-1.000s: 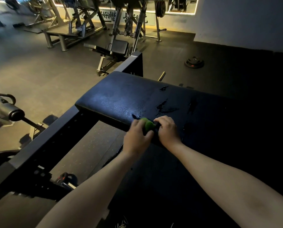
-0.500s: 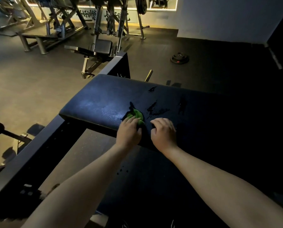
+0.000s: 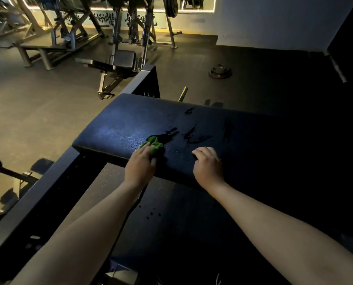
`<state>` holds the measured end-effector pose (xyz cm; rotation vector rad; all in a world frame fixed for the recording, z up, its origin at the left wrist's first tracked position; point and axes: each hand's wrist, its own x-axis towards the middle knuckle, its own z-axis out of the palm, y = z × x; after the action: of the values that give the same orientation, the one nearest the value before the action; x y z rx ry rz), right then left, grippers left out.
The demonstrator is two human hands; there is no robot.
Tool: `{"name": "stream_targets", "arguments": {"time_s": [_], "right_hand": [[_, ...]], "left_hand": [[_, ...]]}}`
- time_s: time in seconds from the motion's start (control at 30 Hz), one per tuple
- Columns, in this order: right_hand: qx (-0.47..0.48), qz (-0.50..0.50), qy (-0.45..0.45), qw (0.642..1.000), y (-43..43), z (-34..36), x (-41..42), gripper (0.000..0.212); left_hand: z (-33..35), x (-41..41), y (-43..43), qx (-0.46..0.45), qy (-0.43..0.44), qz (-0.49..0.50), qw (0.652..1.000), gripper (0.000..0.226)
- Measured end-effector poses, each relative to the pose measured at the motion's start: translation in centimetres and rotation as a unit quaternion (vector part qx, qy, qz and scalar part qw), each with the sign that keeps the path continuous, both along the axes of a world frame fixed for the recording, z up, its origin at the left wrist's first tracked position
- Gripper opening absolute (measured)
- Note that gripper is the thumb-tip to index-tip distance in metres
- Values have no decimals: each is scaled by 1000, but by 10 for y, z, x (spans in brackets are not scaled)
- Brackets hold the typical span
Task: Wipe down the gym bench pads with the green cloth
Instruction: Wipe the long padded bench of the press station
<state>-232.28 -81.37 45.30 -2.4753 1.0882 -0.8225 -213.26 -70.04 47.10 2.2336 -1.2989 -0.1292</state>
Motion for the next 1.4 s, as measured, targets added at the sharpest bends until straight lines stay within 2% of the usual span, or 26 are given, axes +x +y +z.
{"name": "stream_targets", "arguments": {"time_s": [0.1, 0.2, 0.3, 0.37, 0.47, 0.57, 0.63, 0.7, 0.77, 0.8, 0.87, 0.93, 1.07, 1.17, 1.3, 1.4], "right_hand": [[9, -7, -16, 1000, -1, 2, 0, 32], [10, 23, -30, 999, 5, 8, 0, 35], [105, 46, -81, 990, 6, 13, -2, 39], [177, 36, -140, 974, 3, 16, -1, 40], [207, 53, -157, 964, 9, 19, 1, 47], [182, 77, -130, 972, 25, 21, 11, 42], [176, 98, -86, 976, 34, 21, 21, 38], [167, 128, 1, 978, 42, 19, 32, 42], [152, 164, 81, 971, 44, 18, 43, 53], [155, 169, 90, 969, 43, 20, 46, 55], [150, 152, 71, 975, 36, 26, 49, 50], [103, 119, 62, 986, 28, 32, 49, 44], [57, -8, 84, 995, -3, 35, 28, 43], [59, -100, 112, 987, -26, 34, 6, 46], [102, -158, 100, 977, -16, 31, 18, 37], [108, -175, 106, 973, 3, 27, 41, 49]], "left_hand": [[0, -23, -8, -14, 42, 6, 999, 40], [3, -57, -13, -26, 39, -29, 998, 44], [3, -85, -19, -38, 44, -116, 992, 50], [6, -88, -19, -43, 92, -158, 982, 62], [13, -70, -9, -32, 134, -201, 970, 84], [10, -38, 3, 19, 130, -178, 975, 99], [1, -18, 8, 30, 100, -108, 989, 94], [-7, -5, 9, 26, 73, -44, 996, 82], [-15, -2, 6, 14, 54, -27, 998, 76], [-16, -4, 3, 15, 48, -24, 998, 78], [-17, -10, -3, 41, 30, -8, 999, 76], [-19, -16, -8, 74, 0, 10, 997, 70], [-19, -13, -4, 97, -42, -6, 994, 63], [-18, -4, -1, 105, -57, -29, 992, 56], [-12, 1, 0, 109, -59, -52, 991, 58], [-5, 11, 0, 127, -66, -71, 987, 61]]}}
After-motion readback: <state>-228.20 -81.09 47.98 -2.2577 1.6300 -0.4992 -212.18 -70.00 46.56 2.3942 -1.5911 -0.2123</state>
